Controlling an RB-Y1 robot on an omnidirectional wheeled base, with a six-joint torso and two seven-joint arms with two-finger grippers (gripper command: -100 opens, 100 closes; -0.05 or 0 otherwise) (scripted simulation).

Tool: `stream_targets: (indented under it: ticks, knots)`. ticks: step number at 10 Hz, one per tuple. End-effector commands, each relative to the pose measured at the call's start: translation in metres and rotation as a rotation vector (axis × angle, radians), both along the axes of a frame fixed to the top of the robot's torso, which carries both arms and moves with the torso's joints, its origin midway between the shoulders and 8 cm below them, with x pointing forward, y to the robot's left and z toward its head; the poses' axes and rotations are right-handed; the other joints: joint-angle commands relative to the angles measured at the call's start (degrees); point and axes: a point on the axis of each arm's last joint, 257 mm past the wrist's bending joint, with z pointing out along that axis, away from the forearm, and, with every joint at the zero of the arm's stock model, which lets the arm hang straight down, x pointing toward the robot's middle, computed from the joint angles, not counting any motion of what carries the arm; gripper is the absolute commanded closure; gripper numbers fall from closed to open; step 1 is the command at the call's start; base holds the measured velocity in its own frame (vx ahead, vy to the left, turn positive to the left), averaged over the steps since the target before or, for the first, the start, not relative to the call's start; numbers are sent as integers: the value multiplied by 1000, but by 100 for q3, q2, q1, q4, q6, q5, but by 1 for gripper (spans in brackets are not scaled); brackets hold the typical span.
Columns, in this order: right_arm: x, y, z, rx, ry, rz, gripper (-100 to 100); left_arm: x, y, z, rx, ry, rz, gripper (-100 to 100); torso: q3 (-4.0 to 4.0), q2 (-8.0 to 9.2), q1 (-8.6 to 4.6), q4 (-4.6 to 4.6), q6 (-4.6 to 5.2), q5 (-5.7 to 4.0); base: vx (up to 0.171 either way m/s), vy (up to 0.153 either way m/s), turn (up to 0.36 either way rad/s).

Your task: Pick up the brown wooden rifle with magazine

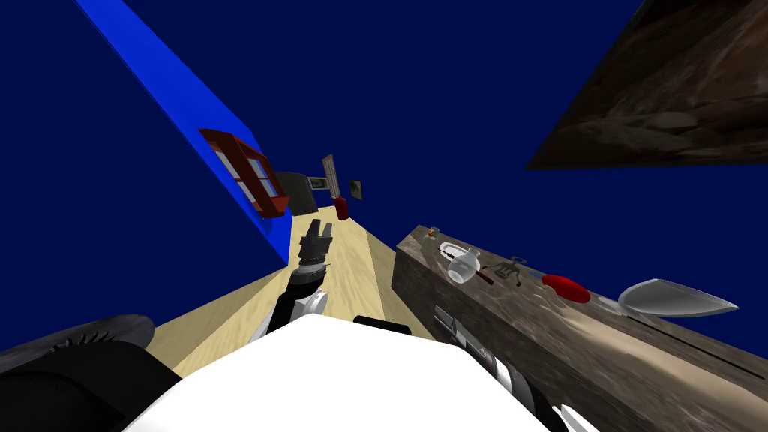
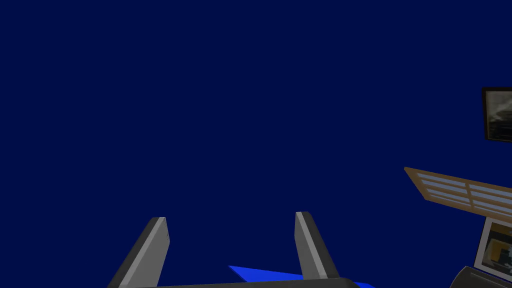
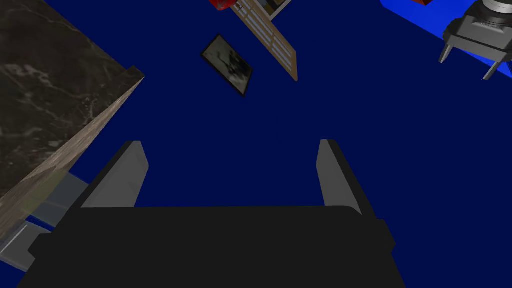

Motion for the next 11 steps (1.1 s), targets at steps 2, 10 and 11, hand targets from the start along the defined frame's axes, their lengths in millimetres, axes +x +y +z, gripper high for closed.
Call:
stream_targets:
  ticks: [2, 10, 11]
  knots:
    - [-10, -13, -12, -59, 35, 31, -100, 0, 0, 0, 0, 0, 0, 0, 0, 0, -1, 0, 4, 1, -1, 5, 25]
    - [-84, -95, -73, -357, 225, 207, -100, 0, 0, 0, 0, 0, 0, 0, -1, -1, -2, 0, 4, 0, -2, 6, 107]
    - [-86, -110, -77, -391, 246, 208, -100, 0, 0, 0, 0, 0, 0, 0, -1, -2, -2, 0, 1, 0, 1, -1, 67]
